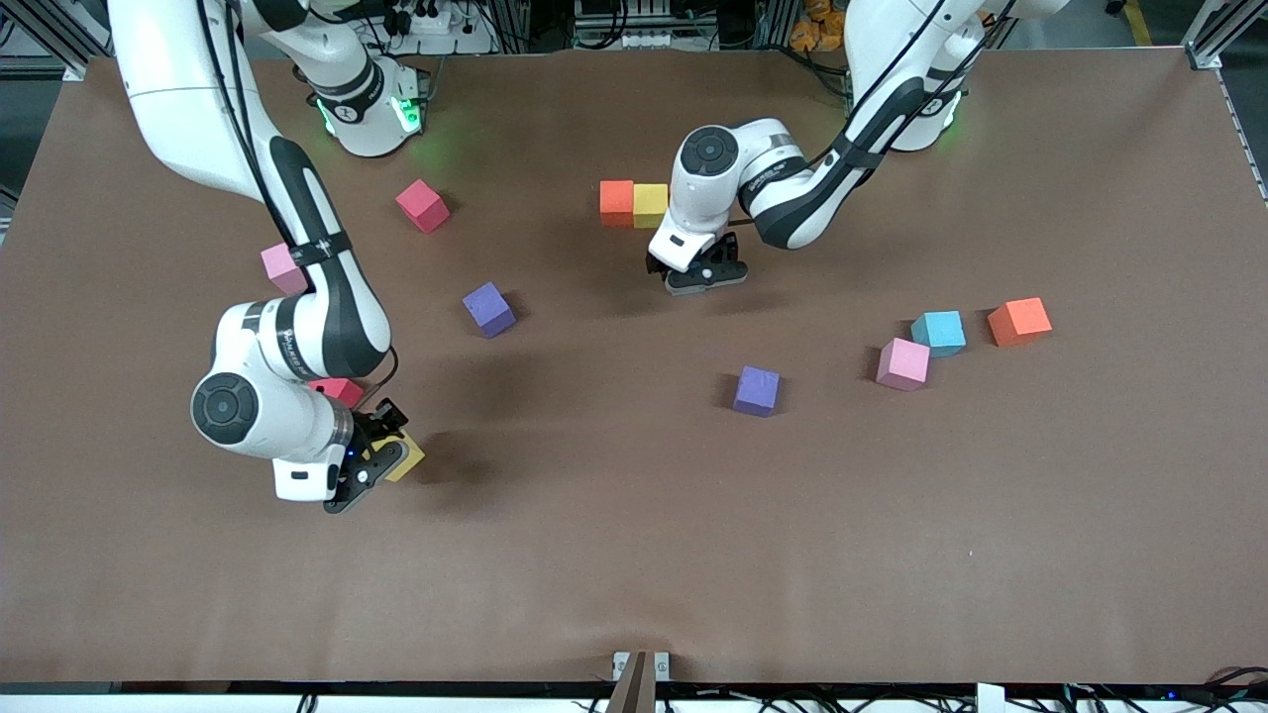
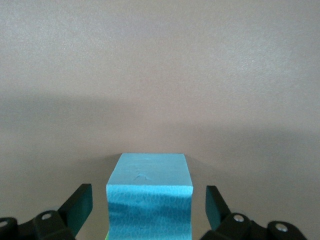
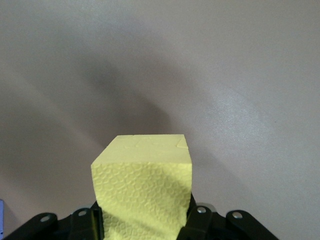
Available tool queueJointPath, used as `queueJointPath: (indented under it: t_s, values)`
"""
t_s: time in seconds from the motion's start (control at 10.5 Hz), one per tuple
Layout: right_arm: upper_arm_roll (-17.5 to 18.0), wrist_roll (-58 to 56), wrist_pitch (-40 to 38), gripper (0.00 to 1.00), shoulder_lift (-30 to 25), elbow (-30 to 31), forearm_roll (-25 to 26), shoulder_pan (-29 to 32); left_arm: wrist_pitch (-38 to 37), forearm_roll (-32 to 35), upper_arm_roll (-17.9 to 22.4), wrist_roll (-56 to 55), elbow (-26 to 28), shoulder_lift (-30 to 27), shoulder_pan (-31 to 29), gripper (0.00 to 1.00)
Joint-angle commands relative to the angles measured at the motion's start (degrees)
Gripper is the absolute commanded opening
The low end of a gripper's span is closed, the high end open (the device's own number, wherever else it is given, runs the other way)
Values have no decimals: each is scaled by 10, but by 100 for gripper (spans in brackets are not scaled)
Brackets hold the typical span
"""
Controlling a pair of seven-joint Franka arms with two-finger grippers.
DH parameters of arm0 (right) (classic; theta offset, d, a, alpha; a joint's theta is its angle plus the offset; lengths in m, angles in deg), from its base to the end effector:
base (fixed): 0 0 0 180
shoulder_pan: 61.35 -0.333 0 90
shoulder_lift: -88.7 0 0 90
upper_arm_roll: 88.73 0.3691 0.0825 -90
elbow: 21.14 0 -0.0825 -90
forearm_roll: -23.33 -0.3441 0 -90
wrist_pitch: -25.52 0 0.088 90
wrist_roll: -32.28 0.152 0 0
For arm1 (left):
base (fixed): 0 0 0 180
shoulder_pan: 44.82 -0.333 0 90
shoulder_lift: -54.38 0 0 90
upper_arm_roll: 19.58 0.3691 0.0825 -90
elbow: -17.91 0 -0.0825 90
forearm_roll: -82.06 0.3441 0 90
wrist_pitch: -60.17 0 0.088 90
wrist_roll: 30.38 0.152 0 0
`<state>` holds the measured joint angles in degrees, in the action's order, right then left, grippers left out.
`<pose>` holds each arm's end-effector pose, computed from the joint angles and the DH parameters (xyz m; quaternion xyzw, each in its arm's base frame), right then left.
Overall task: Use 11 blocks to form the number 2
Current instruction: 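Place the cyan cube beside green with the left gripper while the right gripper carries yellow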
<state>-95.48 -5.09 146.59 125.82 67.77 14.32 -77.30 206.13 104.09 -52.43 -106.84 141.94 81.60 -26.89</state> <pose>0.6771 0.1363 0.2851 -0.9299 -0.3644 0.0318 0.0386 0.3637 -0.4288 0.2417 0.9958 0.0894 -0.0128 0.0155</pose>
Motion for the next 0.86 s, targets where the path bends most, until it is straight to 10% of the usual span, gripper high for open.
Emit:
queueJointPath:
  t_s: [0.0,0.76]
  values:
    - [3,-13,-7,0,-4,-2,-11,2,-2,17,-3,-38,1,-36,-5,100]
    - [35,-107,-31,0,-37,-5,-8,-119,-86,-57,-17,-16,-80,-122,-100,100]
